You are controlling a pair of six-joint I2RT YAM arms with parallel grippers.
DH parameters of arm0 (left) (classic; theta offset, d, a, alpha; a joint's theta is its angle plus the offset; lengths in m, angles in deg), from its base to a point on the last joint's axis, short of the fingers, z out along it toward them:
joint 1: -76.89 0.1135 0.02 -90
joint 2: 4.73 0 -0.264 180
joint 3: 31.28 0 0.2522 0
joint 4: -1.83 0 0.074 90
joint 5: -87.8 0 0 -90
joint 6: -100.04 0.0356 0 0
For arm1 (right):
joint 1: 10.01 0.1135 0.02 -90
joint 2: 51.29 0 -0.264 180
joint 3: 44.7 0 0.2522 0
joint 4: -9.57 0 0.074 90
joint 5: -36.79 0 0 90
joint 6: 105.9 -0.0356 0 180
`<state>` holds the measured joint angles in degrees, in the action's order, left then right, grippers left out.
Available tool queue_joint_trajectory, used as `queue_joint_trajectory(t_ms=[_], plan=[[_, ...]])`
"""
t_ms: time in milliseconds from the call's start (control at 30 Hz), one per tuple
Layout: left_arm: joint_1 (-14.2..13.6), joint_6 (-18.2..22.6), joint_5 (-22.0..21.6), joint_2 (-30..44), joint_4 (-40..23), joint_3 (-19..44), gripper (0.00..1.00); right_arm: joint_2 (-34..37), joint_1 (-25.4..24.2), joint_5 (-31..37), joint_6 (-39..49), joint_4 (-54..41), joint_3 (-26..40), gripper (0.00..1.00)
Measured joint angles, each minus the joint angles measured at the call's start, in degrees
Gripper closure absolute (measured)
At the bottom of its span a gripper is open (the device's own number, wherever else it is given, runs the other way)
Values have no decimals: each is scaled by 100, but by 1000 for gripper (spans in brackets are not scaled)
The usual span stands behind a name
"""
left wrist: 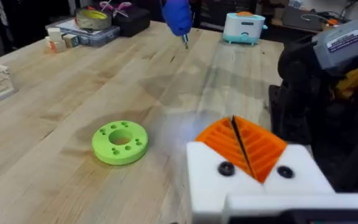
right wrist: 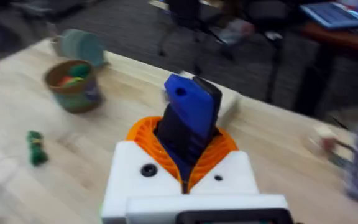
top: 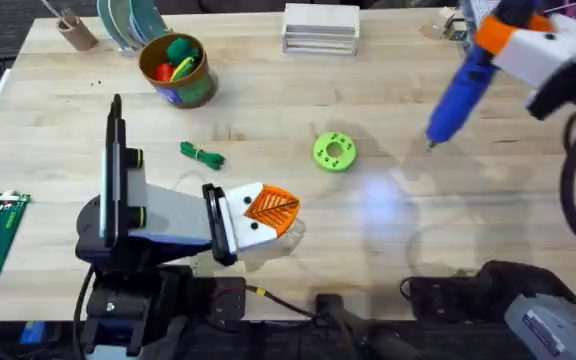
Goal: Pick up the gripper from the table and insert it into the empty holder that is missing its gripper. Then pick up a screw, insert it into the mounting hole, and use the screwdriver to tighten it. Finally, clean up the table by picking up the vegetable and placing it into the bucket.
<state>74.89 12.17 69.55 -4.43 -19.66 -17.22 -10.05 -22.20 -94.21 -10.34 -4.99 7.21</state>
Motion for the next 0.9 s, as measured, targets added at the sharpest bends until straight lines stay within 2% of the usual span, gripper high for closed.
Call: queue_joint_trajectory(t_ms=[200,400,700,900], plan=[[0,0,0,2,0,0,997,544,1317,-67,-262,1366,-9,972],[0,0,1,1,0,0,997,1262,2345,-72,-472,2829,-13,972],[0,0,0,2,0,0,997,2174,3448,-117,-1359,5196,-15,972],[0,0,0,2,0,0,997,2470,4064,-172,-1763,5914,-15,972]])
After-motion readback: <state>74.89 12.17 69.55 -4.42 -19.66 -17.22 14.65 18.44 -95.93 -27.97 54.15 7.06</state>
